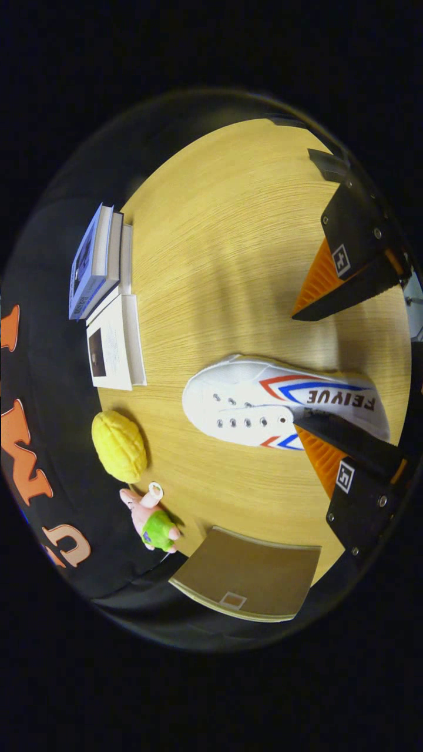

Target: Open the storage box then place both shoes into the box .Put the left shoe in first, then the right shoe, with the right side of both shoes facing outward in a uniform manner.

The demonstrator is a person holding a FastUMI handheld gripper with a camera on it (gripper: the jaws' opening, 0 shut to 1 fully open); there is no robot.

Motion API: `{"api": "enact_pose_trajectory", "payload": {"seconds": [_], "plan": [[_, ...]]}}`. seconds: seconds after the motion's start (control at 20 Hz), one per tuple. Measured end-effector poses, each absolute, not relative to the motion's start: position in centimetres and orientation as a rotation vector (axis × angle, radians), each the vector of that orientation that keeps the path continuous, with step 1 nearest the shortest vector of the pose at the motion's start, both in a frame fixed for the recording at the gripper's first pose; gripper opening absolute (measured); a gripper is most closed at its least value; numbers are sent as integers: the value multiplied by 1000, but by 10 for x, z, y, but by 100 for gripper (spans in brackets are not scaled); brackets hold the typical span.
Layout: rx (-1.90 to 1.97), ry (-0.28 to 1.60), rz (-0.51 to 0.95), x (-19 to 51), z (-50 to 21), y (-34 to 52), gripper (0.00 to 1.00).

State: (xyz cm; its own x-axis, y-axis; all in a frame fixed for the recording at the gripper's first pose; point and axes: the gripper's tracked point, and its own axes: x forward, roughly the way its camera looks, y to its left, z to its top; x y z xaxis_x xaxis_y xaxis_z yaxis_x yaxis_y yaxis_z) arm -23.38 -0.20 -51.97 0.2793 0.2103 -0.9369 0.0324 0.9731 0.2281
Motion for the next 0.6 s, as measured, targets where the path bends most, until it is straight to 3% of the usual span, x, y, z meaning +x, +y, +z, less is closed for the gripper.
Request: {"api": "enact_pose_trajectory", "payload": {"seconds": [0.2, 0.3, 0.5, 0.6], "plan": [[264, 1258, 163, -227, -523, 6, 92], [287, 1260, 201, -226, -523, 16, 81], [452, 1306, 145, -230, -522, 24, 39], [508, 1328, 94, -230, -520, 24, 29]]}}
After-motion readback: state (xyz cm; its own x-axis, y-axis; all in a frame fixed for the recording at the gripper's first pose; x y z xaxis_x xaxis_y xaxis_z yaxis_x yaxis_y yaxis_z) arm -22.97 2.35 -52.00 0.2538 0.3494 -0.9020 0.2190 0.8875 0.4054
